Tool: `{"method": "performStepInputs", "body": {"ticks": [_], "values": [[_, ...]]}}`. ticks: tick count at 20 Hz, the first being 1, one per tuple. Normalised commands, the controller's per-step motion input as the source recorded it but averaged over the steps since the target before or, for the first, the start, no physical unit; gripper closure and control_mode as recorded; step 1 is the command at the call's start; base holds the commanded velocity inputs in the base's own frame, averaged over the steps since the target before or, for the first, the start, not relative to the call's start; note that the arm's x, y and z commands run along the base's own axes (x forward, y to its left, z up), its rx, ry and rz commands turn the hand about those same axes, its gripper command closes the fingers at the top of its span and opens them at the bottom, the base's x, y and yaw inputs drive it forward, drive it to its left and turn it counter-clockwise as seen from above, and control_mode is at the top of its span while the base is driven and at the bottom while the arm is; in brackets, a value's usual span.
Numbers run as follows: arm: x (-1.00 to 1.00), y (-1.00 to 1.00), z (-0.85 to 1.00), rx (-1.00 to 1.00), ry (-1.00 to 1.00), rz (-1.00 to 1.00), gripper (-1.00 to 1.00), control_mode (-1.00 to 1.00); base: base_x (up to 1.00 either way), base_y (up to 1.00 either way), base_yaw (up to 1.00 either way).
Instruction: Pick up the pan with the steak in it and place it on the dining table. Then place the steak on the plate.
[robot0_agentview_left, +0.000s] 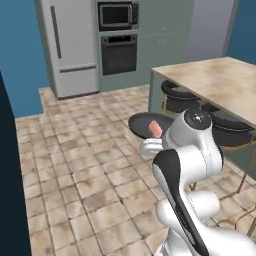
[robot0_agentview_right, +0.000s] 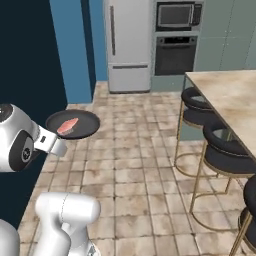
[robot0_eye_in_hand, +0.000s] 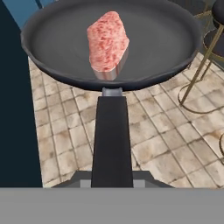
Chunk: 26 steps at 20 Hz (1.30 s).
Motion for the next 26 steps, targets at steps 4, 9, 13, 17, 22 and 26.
{"method": "performStepInputs", "body": {"ticks": [4,9,13,17,22,26], "values": [[0.00,0.00,0.00,0.00,0.00,0.00,1.00,1.00,1.00,0.42,-0.09],[0.00,0.00,0.00,0.00,0.00,0.00,1.00,1.00,0.92,0.39,-0.21],[0.00,0.00,0.00,0.00,0.00,0.00,1.00,1.00,0.18,0.10,-0.48],[0.00,0.00,0.00,0.00,0.00,0.00,1.00,1.00,0.01,0.00,-0.50],[0.00,0.00,0.00,0.00,0.00,0.00,1.00,1.00,0.00,0.00,-0.50],[0.00,0.00,0.00,0.00,0.00,0.00,1.00,1.00,0.00,0.00,-0.50]]}}
